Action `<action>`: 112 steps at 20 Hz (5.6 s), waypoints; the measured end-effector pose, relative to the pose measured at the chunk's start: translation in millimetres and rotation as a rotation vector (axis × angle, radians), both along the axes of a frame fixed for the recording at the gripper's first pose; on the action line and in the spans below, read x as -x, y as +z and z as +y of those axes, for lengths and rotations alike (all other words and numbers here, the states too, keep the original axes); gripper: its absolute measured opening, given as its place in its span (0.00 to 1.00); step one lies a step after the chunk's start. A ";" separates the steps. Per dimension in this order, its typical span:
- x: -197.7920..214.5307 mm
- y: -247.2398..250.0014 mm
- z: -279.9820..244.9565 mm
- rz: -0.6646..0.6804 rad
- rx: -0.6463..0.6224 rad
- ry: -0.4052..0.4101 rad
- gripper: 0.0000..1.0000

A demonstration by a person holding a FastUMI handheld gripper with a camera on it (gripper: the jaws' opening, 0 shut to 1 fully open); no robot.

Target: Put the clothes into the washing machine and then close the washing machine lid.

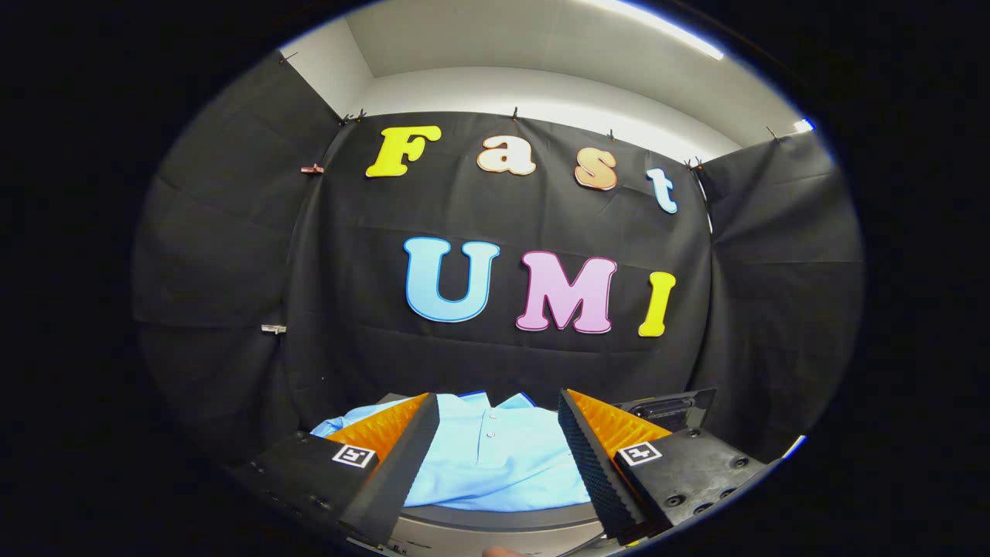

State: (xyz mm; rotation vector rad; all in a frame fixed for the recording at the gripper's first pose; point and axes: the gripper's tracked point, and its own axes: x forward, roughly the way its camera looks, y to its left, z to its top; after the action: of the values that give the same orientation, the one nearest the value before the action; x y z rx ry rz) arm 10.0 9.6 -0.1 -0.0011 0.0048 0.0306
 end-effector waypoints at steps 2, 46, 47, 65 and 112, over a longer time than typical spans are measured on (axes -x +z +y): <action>-4.0 -0.3 -0.1 0.008 0.009 0.006 0.98; -143.2 -171.3 -3.9 0.836 -0.012 0.135 0.21; -144.8 -171.7 -3.5 0.831 0.008 0.153 0.21; -134.4 -107.8 -1.1 0.605 0.000 0.222 0.21; -176.7 -129.1 -419.6 0.589 -0.271 0.219 0.21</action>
State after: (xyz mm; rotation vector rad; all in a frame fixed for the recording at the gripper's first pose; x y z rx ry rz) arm 186.7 -410.0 -129.2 0.2783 0.5902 0.2491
